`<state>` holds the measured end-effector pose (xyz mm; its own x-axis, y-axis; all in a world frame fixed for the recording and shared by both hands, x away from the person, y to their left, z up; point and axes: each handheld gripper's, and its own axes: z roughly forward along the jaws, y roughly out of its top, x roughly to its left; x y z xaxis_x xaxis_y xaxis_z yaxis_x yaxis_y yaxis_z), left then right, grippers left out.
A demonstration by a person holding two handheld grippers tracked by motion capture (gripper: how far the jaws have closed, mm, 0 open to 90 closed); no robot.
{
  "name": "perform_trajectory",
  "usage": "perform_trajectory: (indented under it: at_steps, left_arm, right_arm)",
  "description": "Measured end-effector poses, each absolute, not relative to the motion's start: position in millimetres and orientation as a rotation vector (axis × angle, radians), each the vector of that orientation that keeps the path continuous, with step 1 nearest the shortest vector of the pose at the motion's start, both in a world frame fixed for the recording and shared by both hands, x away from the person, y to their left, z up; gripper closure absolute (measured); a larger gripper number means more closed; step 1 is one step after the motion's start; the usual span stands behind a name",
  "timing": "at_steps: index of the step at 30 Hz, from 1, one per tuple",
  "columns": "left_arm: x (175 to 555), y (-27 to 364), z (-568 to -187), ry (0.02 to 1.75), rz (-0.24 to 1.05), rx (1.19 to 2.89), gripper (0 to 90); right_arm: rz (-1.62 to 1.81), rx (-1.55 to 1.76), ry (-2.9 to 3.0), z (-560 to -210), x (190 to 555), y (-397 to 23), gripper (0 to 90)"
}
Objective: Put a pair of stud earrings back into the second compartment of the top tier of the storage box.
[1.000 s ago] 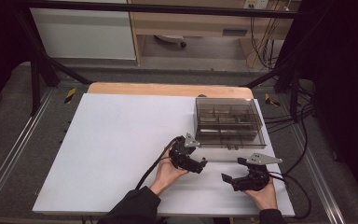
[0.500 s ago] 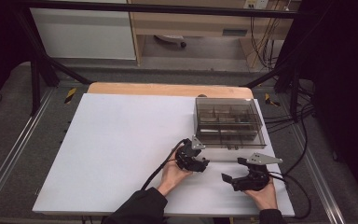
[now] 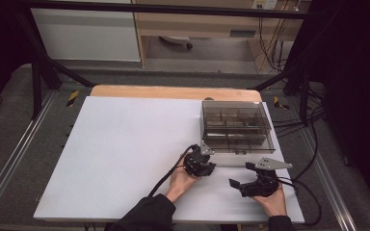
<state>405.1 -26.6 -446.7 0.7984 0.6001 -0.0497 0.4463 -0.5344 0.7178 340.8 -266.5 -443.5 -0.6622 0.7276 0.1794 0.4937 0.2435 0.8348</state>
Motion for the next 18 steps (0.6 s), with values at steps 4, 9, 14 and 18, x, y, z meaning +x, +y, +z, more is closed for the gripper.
perform_trajectory:
  at_steps: [4,9,14,18]
  left_arm:
    - [404.6,-28.5,-448.1,0.777,0.265,2.228,66.8]
    - [404.0,-31.0,-450.2,0.780,0.268,2.229,70.4]
    - [404.0,-31.3,-450.8,0.790,0.274,2.231,74.8]
    - [404.6,-30.6,-450.9,0.794,0.282,2.233,78.7]
  right_arm:
    - [1.383,1.142,2.270,-443.4,340.9,-266.6,0.7]
    - [1.383,1.142,2.271,-443.4,340.8,-266.7,0.7]
    - [1.384,1.143,2.271,-443.2,340.8,-266.9,0.8]
    - [1.385,1.143,2.269,-443.3,340.7,-266.7,0.8]
